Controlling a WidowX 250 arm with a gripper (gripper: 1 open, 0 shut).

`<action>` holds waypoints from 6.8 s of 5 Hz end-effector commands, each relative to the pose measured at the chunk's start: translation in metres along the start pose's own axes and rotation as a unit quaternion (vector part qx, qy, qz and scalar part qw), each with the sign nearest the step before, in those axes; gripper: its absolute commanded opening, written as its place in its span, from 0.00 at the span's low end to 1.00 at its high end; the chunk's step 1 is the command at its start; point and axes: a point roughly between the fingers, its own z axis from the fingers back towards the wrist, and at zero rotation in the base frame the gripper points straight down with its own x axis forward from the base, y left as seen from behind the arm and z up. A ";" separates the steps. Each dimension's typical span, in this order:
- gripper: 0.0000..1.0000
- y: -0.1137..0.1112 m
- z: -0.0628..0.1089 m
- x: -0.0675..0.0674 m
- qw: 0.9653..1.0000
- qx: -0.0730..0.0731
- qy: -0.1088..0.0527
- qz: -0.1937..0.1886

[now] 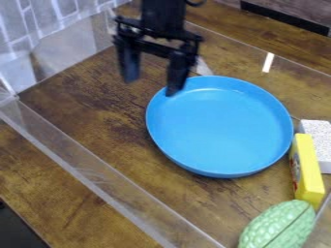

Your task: Put the yellow block in the blue tray

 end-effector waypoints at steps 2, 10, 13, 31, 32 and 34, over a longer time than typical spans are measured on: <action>1.00 -0.065 0.010 0.025 0.998 -0.010 -0.058 -0.023; 1.00 -0.115 -0.040 0.058 0.992 -0.070 -0.101 -0.028; 1.00 -0.109 -0.057 0.066 0.991 -0.079 -0.103 -0.030; 1.00 -0.110 -0.102 0.086 0.995 -0.025 -0.062 -0.073; 1.00 -0.110 -0.103 0.086 0.995 -0.021 -0.059 -0.076; 1.00 -0.109 -0.104 0.087 0.995 -0.014 -0.052 -0.082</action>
